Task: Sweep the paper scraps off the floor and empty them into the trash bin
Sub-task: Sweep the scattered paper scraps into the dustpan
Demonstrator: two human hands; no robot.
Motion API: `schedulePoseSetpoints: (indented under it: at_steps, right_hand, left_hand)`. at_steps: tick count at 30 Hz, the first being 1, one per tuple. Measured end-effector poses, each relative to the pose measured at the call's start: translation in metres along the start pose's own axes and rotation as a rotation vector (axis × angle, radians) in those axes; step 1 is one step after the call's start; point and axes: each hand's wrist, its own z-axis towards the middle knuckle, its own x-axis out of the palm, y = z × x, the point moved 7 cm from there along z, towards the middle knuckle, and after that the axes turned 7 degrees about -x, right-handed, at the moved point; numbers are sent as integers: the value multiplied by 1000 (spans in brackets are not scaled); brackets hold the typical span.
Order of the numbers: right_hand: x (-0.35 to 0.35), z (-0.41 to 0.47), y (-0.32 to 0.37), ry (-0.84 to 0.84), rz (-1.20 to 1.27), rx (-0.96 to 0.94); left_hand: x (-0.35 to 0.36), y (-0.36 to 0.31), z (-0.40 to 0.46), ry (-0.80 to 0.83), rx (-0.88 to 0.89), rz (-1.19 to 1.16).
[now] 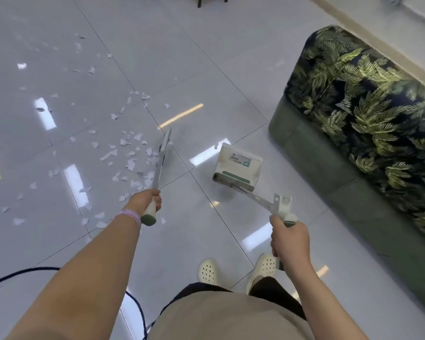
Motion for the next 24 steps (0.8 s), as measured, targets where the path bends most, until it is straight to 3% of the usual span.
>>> schedulePoseSetpoints:
  at_steps: [11, 19, 24]
  right_hand:
    - [-32, 125, 57, -56, -1, 26]
    - [-62, 222, 101, -23, -73, 37]
    - [-60, 264, 114, -1, -83, 46]
  left_hand:
    - [176, -11, -41, 301, -79, 33]
    - [299, -24, -49, 342, -204, -37]
    - [328, -53, -31, 311, -222, -55]
